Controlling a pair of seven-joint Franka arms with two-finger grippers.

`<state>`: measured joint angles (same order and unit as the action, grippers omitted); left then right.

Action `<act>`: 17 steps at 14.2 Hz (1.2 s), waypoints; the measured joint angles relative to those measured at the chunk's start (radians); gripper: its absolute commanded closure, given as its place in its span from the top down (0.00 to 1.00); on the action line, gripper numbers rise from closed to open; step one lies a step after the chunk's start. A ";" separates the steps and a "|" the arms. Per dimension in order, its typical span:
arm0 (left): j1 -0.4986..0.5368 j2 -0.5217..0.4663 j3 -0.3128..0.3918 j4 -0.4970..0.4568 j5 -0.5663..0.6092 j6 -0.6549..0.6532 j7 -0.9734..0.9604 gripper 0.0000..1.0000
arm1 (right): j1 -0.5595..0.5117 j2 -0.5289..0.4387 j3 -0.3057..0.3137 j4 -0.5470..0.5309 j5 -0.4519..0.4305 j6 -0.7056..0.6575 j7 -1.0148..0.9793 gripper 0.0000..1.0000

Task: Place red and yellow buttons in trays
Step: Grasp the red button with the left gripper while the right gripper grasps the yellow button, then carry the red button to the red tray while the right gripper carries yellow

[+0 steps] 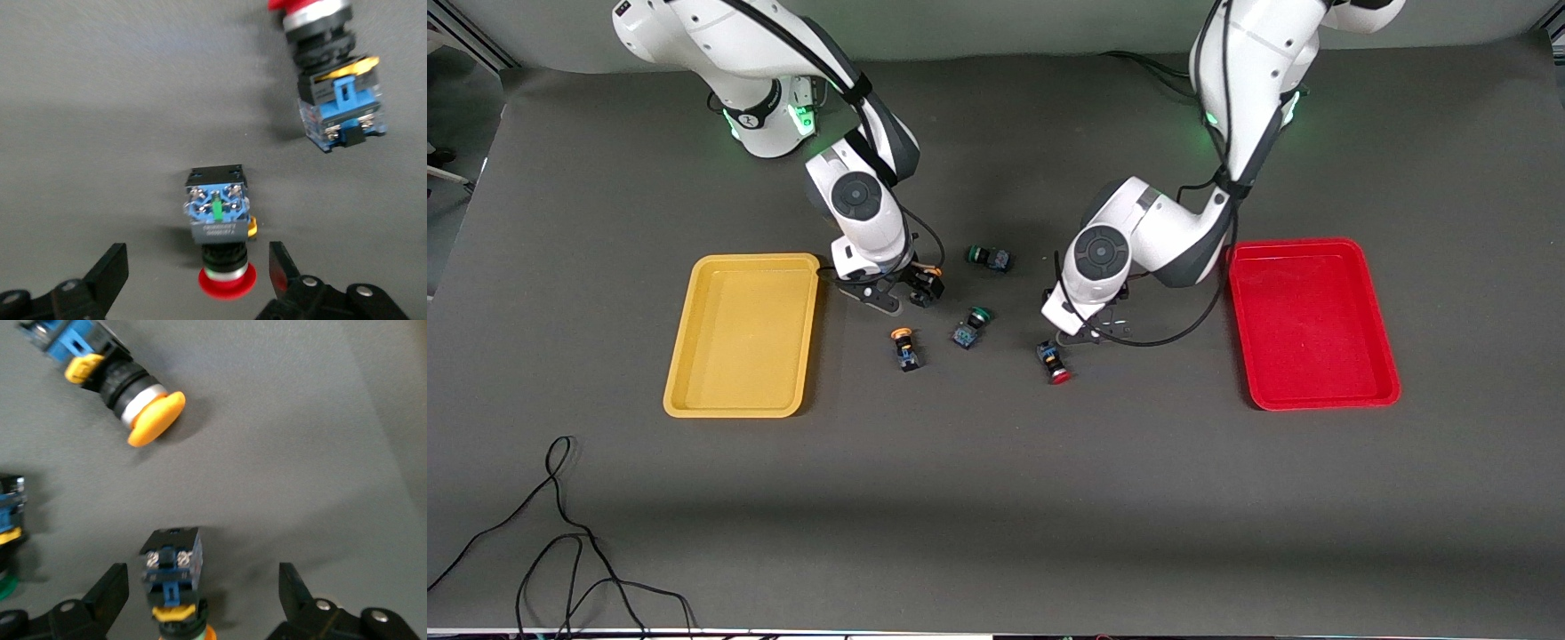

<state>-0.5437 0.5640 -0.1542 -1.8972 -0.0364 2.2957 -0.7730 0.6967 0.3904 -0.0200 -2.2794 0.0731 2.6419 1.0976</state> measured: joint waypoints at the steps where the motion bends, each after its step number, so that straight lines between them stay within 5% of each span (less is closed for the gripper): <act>1: -0.001 0.010 0.000 0.000 0.000 0.011 -0.003 0.83 | 0.000 0.009 0.000 0.002 0.000 0.007 0.000 0.59; 3: -0.001 0.018 0.002 0.000 0.000 0.032 -0.005 0.60 | 0.000 0.012 0.000 0.008 0.000 0.008 0.000 0.23; 5: -0.001 0.019 0.005 0.000 0.000 0.037 -0.007 0.12 | 0.000 0.012 0.000 0.018 0.000 0.008 0.000 0.12; 6: -0.001 0.019 0.006 0.001 -0.001 0.037 -0.007 0.00 | 0.000 0.012 0.000 0.020 0.000 0.008 0.000 0.12; 9: 0.000 0.019 0.009 0.008 -0.002 0.036 -0.009 0.00 | 0.000 0.009 -0.001 0.039 0.000 -0.019 0.000 0.12; 11: 0.009 0.008 0.015 0.029 -0.003 -0.002 -0.012 0.00 | 0.000 -0.014 -0.005 0.107 -0.001 -0.166 0.000 0.12; 14: 0.069 -0.073 0.023 0.111 0.000 -0.259 0.038 0.00 | -0.007 -0.086 -0.041 0.274 -0.002 -0.492 -0.075 0.12; 17: 0.200 -0.205 0.037 0.138 0.052 -0.472 0.242 0.00 | -0.013 -0.157 -0.169 0.358 -0.003 -0.637 -0.367 0.12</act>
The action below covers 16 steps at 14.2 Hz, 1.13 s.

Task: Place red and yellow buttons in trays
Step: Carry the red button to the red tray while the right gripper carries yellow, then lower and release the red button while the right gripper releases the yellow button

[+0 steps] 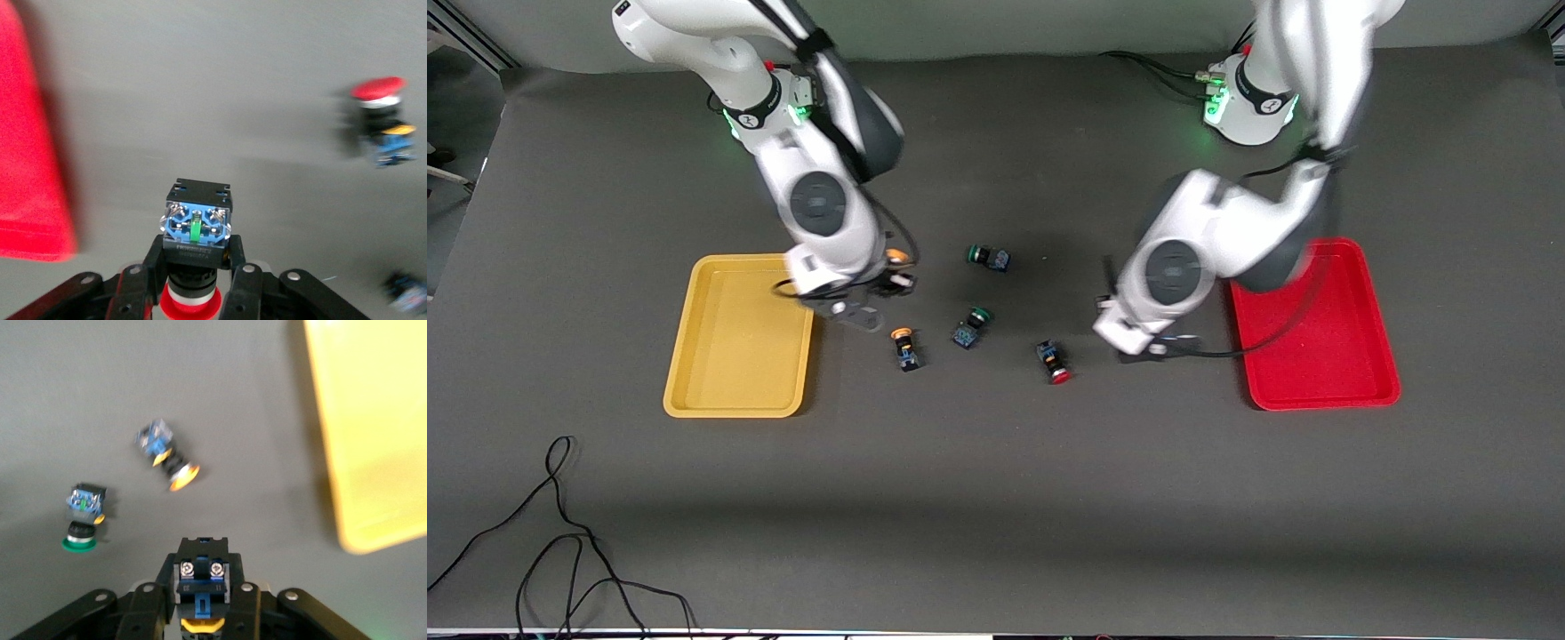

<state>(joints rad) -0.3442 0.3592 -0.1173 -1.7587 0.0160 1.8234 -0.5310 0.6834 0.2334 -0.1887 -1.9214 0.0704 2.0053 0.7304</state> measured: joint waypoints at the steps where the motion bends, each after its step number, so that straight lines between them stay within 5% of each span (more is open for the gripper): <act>1: 0.060 -0.033 0.003 -0.002 0.033 -0.045 0.082 0.00 | -0.002 -0.018 -0.060 0.000 0.000 -0.009 -0.122 0.12; 4: 0.227 -0.089 0.008 -0.055 0.080 -0.080 0.292 0.00 | -0.012 -0.032 -0.275 -0.003 -0.001 -0.018 -0.477 0.12; 7: 0.330 -0.108 0.008 -0.175 0.086 0.020 0.418 0.00 | -0.026 -0.030 -0.451 -0.019 -0.001 -0.006 -0.714 0.12; 12: 0.389 -0.105 0.008 -0.451 0.089 0.403 0.463 0.05 | -0.037 0.030 -0.491 -0.218 0.081 0.316 -0.854 0.12; 13: 0.390 -0.103 0.007 -0.489 0.089 0.460 0.463 0.73 | -0.040 0.064 -0.491 -0.246 0.134 0.360 -0.903 0.12; 14: 0.394 -0.099 0.007 -0.518 0.089 0.505 0.463 0.99 | -0.046 0.102 -0.491 -0.258 0.191 0.387 -0.955 0.12; 15: 0.399 -0.096 0.007 -0.542 0.090 0.539 0.463 1.00 | -0.055 0.140 -0.491 -0.261 0.246 0.409 -1.006 0.14; 16: 0.404 -0.095 0.007 -0.557 0.090 0.555 0.463 1.00 | -0.062 0.174 -0.491 -0.260 0.288 0.428 -1.045 0.32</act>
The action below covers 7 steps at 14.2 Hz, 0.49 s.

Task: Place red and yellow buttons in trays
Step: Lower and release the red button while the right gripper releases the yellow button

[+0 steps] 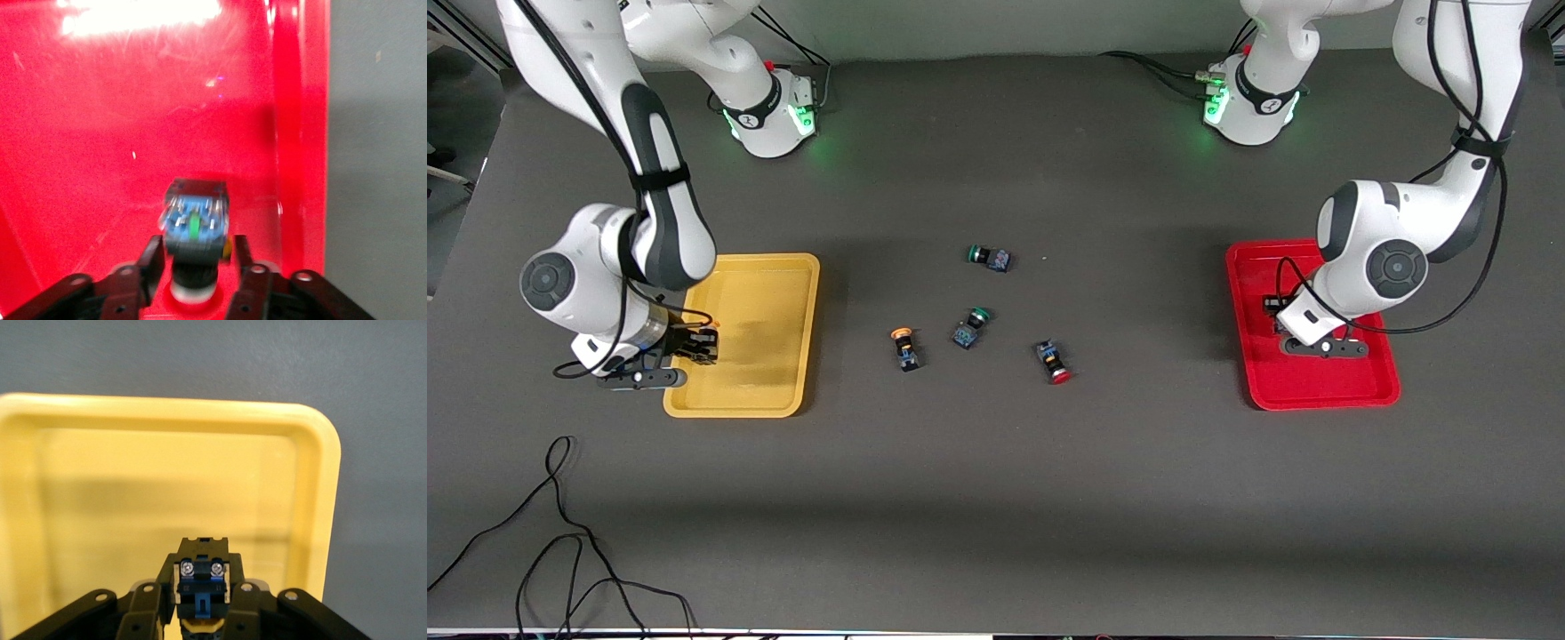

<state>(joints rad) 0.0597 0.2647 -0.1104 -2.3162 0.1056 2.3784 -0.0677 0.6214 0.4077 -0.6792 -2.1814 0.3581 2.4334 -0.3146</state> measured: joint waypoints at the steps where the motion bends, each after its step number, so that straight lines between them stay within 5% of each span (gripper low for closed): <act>1: 0.003 0.000 0.000 -0.006 0.000 0.004 0.001 1.00 | -0.004 0.026 0.000 0.003 0.022 0.009 -0.019 0.76; 2: 0.004 -0.001 0.000 -0.005 0.000 0.003 0.001 1.00 | -0.004 0.043 0.000 0.009 0.032 0.013 -0.023 0.99; 7: -0.047 -0.032 -0.046 0.165 -0.008 -0.266 -0.067 1.00 | -0.002 0.039 -0.007 0.141 0.036 -0.137 -0.006 1.00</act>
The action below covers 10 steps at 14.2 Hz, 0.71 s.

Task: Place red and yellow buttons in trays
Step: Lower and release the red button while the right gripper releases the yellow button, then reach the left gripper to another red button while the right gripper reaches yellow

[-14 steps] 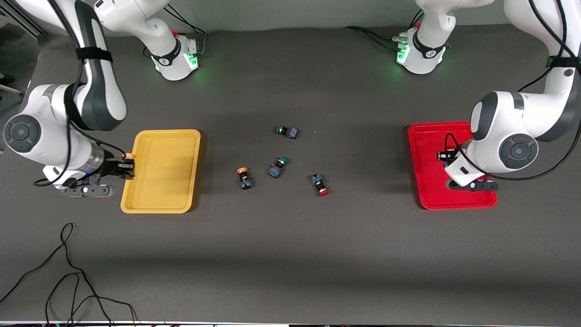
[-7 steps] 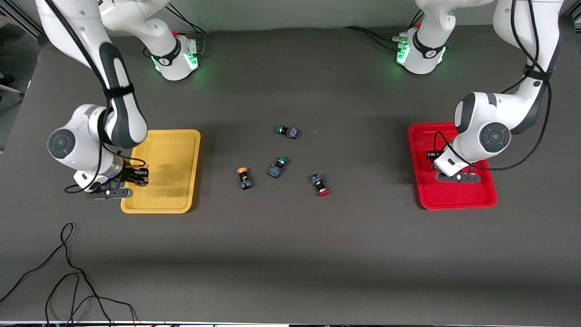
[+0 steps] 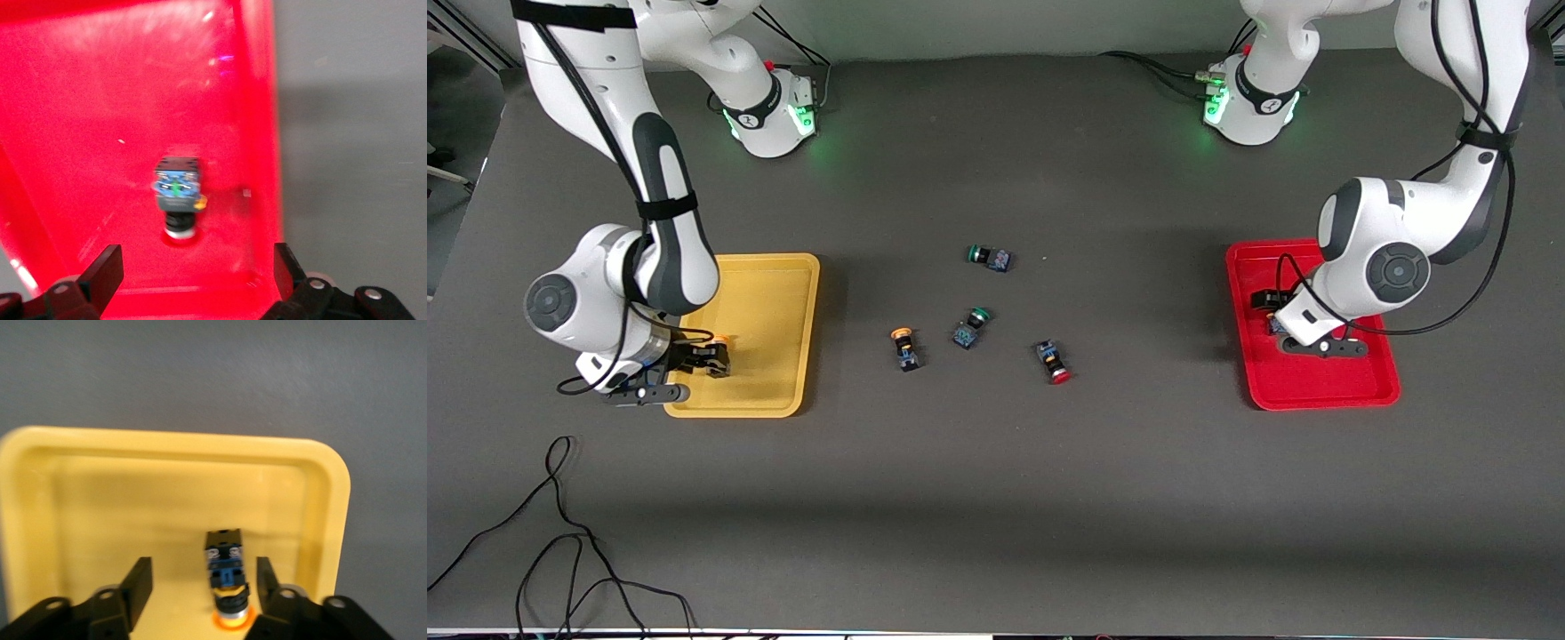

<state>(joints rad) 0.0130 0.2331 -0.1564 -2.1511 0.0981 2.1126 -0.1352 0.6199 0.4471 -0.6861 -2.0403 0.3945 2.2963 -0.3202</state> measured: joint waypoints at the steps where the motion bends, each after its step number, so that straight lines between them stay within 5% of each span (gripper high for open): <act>1: -0.046 0.002 -0.008 0.060 -0.011 -0.049 -0.066 1.00 | 0.003 -0.005 -0.011 0.047 -0.003 -0.065 0.012 1.00; 6: -0.355 0.180 -0.020 0.401 -0.141 -0.108 -0.578 1.00 | 0.053 -0.070 -0.035 0.270 -0.086 -0.372 0.208 1.00; 10: -0.486 0.457 -0.018 0.682 -0.142 -0.079 -0.874 1.00 | 0.230 -0.078 -0.031 0.287 -0.091 -0.390 0.484 1.00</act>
<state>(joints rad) -0.4728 0.6906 -0.1744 -1.4696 -0.0436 2.0336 -1.0095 0.8502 0.3692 -0.7166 -1.7528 0.3036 1.9063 0.1641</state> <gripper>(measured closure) 0.000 0.000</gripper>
